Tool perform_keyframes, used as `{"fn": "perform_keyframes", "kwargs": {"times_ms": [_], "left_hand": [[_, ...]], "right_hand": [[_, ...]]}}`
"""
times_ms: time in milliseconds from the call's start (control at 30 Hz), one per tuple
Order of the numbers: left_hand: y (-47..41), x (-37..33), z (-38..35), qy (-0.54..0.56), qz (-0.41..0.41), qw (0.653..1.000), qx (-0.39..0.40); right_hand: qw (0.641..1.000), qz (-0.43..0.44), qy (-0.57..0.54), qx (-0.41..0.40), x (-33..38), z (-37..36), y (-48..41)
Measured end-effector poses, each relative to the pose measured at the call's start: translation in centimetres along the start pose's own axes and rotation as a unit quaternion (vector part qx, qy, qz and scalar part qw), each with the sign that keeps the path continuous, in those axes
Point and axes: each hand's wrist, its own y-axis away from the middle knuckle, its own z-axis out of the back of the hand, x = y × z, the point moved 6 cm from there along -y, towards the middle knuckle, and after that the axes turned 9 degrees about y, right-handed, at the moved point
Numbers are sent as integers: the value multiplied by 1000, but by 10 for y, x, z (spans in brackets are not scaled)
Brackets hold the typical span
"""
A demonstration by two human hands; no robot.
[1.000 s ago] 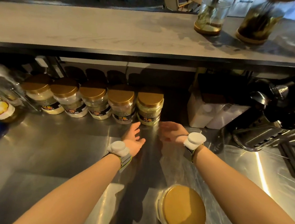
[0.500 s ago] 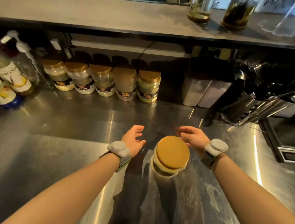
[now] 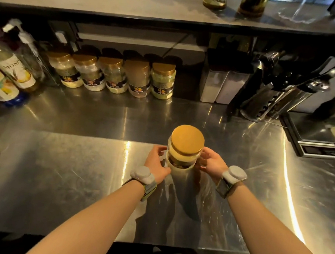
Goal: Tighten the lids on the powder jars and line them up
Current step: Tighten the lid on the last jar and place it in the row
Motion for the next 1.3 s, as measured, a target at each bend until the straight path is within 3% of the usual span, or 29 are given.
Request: {"fn": "perform_keyframes", "kwargs": {"times_ms": [300,533,733,967,1033,1133,1300], "left_hand": [[26,-3,-18,-18,-7,999,38],[31,-8,6,-21,-29,997,-64],[34,-8,43,-7,-18,992,-122],[42,-9,73,2,-20,991,-129],[47,-11,80,-20,-29,992,-125],[51,-12,90,-81,-53,987,-128],[57,-17,105,-174,-82,971,-141]], "right_hand": [[1000,14,15,-8,-2,-11,10],[996,27,77,38,19,-46,22],[993,27,52,98,36,-76,34],[987,10,29,161,40,-99,38],[983,3,66,171,39,-102,36],[977,13,170,131,42,-92,24],[973,88,206,64,74,-66,24]]}}
